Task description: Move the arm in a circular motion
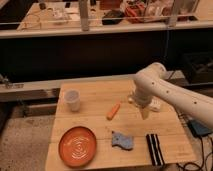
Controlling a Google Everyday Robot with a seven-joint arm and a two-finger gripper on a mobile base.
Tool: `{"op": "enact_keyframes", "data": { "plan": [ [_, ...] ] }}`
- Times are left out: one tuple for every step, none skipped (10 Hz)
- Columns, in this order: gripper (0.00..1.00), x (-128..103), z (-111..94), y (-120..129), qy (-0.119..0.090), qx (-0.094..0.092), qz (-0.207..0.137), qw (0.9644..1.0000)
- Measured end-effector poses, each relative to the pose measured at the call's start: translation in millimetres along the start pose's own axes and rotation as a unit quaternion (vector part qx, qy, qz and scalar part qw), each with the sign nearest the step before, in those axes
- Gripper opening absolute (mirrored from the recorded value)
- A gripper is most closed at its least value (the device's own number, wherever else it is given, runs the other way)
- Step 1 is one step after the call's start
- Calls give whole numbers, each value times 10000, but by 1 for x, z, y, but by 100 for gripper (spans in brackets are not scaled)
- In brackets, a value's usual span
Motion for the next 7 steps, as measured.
{"op": "enact_keyframes", "data": {
  "plan": [
    [80,-16,-1,16,-52,27,-118,9999],
    [80,-30,-3,23,-100,48,-227,9997],
    [80,-47,-4,28,-165,66,-361,9992],
    [80,-69,-6,27,-271,87,-547,9981],
    [80,-97,-8,24,-399,92,-837,9956],
    [80,-113,-8,23,-466,79,-1000,9939],
    [80,-137,-8,21,-552,64,-1249,9906]
  ]
}}
